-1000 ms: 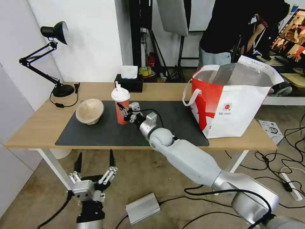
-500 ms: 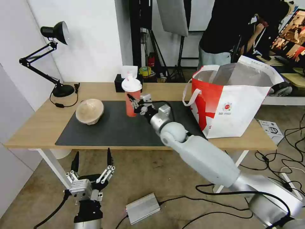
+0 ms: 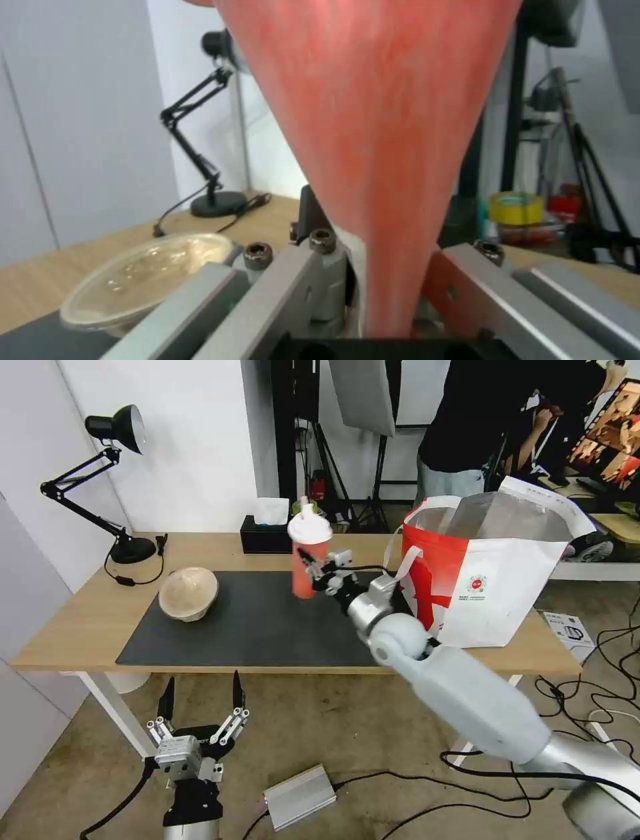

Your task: Pick up the trash from the table and place it into the takeout bag.

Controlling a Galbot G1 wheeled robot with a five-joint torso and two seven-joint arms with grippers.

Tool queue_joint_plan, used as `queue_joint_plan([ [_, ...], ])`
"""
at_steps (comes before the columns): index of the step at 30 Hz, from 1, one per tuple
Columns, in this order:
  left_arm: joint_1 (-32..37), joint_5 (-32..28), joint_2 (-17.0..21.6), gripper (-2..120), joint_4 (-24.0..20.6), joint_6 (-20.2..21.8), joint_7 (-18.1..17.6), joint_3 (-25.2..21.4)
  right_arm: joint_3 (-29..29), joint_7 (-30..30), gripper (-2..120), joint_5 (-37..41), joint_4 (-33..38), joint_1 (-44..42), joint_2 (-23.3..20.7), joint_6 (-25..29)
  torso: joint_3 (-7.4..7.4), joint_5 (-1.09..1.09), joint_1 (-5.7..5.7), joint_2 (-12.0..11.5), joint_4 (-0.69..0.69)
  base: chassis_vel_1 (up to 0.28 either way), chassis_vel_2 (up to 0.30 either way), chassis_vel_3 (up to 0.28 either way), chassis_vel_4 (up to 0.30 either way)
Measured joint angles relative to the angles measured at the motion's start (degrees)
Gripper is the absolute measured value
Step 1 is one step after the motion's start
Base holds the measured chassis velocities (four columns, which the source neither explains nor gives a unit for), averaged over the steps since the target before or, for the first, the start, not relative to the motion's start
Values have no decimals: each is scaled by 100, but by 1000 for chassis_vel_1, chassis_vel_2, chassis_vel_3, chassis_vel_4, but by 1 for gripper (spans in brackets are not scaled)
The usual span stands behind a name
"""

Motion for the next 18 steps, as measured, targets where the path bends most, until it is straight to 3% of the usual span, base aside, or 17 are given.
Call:
queue_joint_plan([
  [7,12,66,-1,100,7,-19,2,77,331,-126,3,201,335,-180,-631,-12,0,1,0,0,0,0,0,0,0],
  [18,-10,109,-2,100,56,-32,2,156,759,-183,3,419,574,-323,-1105,-3,0,0,0,0,0,0,0,0,0],
])
